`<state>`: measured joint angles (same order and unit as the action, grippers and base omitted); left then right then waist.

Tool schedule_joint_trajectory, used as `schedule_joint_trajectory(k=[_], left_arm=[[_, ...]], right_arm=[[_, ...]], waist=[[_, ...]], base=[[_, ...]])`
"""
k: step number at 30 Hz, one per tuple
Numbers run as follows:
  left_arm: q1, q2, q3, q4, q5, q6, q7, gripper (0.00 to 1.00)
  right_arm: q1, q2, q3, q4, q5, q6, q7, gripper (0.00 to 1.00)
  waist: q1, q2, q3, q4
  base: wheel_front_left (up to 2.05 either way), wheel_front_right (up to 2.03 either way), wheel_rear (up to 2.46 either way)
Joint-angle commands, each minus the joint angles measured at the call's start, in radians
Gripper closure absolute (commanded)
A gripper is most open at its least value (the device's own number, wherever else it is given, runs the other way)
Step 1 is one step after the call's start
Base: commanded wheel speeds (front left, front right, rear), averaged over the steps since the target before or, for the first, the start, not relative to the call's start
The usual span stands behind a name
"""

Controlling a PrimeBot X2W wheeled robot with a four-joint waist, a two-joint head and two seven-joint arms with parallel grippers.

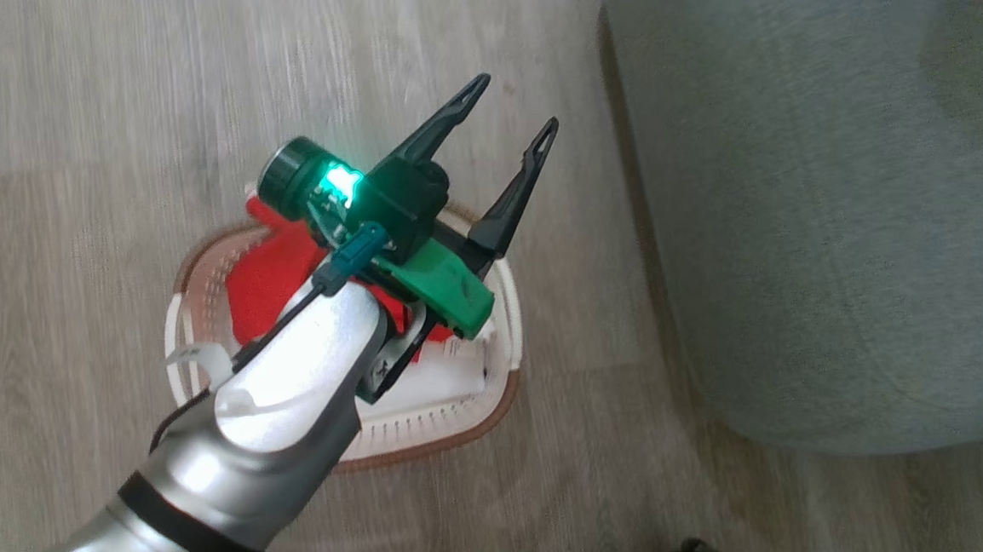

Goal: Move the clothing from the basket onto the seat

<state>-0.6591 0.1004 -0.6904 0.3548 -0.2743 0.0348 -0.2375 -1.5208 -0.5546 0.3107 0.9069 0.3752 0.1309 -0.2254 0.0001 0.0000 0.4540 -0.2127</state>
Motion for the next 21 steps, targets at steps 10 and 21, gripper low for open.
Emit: schedule_joint_trajectory(k=[10, 21], left_arm=[[-0.047, 0.038, 0.004, -0.069, 0.030, 0.011, 0.020, 0.00], [-0.037, 0.061, 0.004, -0.073, 0.018, 0.019, 0.030, 0.00]], right_arm=[[0.135, 0.039, -0.218, 0.066, -0.091, 0.000, -0.036, 1.00], [0.431, 0.138, -0.317, 0.075, -0.142, 0.000, -0.036, 1.00]], waist=[[-0.0001, 0.0000, 0.149, 0.048], [-0.0001, 0.0000, 0.137, 0.029]], base=[[0.00, 0.00, 0.00], [0.00, 0.00, 0.00]])
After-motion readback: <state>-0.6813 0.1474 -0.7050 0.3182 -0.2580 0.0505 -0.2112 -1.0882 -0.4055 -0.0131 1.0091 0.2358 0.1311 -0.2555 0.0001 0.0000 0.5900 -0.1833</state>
